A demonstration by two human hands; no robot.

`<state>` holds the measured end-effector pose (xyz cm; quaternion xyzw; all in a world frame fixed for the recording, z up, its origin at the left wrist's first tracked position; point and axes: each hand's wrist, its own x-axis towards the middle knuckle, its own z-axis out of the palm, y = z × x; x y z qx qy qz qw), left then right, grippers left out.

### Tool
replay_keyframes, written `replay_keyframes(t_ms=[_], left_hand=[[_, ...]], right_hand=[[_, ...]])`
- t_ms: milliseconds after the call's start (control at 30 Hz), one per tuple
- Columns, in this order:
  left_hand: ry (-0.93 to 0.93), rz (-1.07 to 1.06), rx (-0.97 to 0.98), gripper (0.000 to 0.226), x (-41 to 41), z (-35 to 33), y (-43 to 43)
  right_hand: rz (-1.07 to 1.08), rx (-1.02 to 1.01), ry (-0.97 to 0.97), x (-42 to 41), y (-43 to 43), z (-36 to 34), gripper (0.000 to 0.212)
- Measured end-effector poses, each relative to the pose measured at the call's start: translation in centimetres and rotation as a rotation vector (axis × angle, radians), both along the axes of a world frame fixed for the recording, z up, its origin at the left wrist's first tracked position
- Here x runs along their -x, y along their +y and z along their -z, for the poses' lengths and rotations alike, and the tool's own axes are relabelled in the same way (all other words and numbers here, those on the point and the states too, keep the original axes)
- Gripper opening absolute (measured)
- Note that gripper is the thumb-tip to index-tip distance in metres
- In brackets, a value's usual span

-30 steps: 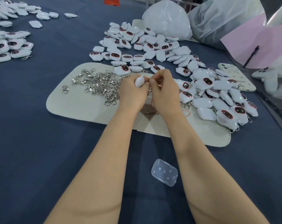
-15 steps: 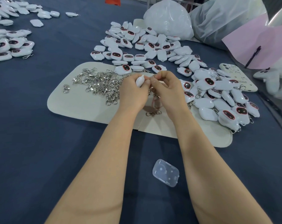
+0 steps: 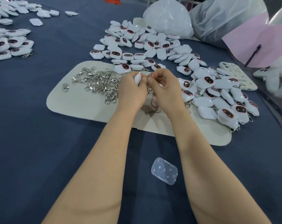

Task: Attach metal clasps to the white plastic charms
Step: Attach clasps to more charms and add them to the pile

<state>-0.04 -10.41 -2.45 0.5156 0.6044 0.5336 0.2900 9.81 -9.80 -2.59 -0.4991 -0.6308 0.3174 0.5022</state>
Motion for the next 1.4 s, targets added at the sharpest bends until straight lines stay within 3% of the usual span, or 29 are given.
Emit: replay_keyframes(t_ms=[200, 500, 567, 700, 767, 1067, 1400], left_hand=[[0.03, -0.008, 0.017, 0.014, 0.0, 0.2, -0.1], [0.005, 0.03, 0.024, 0.014, -0.2, -0.3, -0.3], [-0.062, 0.08, 0.039, 0.01, -0.2, -0.5, -0.4], [-0.284, 0.12, 0.164, 0.027, -0.2, -0.8, -0.6], [-0.382, 0.179, 0.17, 0.019, -0.3, -1.0, -0.6], [-0.159, 0.245, 0.102, 0.005, 0.1, -0.3, -0.7], [-0.1, 0.18, 0.107, 0.003, 0.1, 0.1, -0.3]], right_hand=[[0.032, -0.129, -0.137, 0.5, -0.1, 0.5, 0.008], [0.044, -0.145, -0.188, 0.3, -0.3, 0.3, 0.014], [0.076, -0.127, -0.177, 0.0, -0.2, 0.3, 0.012], [0.13, -0.1, -0.174, -0.5, 0.2, 0.2, 0.004], [0.146, -0.091, -0.185, -0.5, 0.3, 0.3, 0.004], [0.165, -0.103, -0.244, -0.5, 0.4, 0.3, 0.003], [0.114, -0.116, -0.297, -0.2, 0.1, 0.4, 0.012]])
